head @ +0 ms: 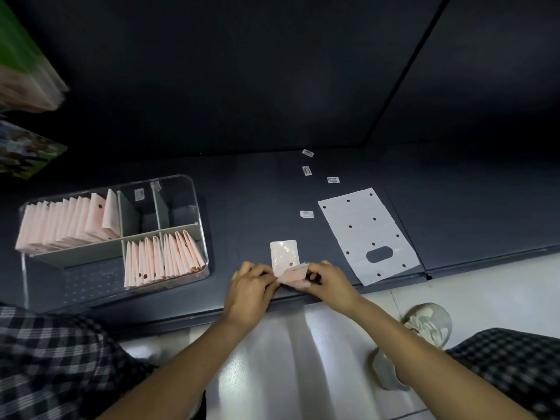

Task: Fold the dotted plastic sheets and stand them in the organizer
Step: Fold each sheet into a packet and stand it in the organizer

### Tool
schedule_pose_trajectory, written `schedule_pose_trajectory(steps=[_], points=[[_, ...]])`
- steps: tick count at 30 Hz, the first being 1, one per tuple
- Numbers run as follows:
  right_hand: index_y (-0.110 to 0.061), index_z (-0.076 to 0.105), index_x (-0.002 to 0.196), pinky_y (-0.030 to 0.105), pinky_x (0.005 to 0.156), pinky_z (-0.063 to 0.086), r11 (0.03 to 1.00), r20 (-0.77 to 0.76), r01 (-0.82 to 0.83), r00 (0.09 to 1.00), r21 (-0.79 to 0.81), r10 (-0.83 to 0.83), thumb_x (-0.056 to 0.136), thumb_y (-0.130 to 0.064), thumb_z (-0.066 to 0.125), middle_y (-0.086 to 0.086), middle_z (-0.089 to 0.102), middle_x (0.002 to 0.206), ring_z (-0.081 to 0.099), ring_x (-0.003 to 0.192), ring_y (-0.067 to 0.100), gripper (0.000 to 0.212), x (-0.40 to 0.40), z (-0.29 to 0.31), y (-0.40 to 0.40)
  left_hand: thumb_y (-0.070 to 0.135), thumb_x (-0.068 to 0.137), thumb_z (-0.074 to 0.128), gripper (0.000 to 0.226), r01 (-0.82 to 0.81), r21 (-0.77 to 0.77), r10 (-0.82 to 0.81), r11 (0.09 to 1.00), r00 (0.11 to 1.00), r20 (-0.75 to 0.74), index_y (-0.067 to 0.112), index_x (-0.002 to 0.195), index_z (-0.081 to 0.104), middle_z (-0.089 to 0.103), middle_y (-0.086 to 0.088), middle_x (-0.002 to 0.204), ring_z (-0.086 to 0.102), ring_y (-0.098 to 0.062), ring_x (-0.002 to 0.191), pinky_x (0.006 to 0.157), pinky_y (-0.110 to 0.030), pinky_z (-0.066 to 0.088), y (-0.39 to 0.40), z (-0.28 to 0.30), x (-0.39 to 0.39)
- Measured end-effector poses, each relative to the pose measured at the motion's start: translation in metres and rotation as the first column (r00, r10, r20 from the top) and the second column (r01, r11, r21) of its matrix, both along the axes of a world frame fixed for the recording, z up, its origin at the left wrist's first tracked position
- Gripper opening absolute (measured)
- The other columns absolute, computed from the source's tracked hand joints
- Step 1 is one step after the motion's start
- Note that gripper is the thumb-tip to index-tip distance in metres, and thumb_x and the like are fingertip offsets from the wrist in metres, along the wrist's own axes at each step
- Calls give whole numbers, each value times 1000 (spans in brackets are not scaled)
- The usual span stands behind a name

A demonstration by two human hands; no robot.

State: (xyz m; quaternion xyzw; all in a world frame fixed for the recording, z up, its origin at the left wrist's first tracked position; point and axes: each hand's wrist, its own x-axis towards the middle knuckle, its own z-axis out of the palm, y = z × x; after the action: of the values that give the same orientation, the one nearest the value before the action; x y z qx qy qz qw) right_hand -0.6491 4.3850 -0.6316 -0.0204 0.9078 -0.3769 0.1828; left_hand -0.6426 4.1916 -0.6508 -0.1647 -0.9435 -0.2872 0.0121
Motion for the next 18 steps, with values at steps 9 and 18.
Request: schedule_pose_trajectory(steps=[9, 18], points=[[-10, 55, 66, 22, 61, 34, 979, 203, 160, 962, 123, -182, 87, -23, 65, 5, 54, 72, 47, 70, 15, 27, -38, 2, -18, 23, 89, 63, 15, -338, 93, 309, 936, 921, 235, 17, 102, 66, 60, -2, 106, 49, -24, 100, 85, -34, 41, 10, 0, -2], [-13, 58, 67, 20, 66, 38, 969, 307, 202, 921, 145, -238, 86, -25, 66, 4, 60, 79, 53, 78, 16, 24, -49, 7, -20, 49, 99, 27, 73, 284, -329, -236, 900, 955, 181, 12, 149, -10, -20, -3, 156, -17, -17, 144, 112, -27, -21, 14, -13, 17]])
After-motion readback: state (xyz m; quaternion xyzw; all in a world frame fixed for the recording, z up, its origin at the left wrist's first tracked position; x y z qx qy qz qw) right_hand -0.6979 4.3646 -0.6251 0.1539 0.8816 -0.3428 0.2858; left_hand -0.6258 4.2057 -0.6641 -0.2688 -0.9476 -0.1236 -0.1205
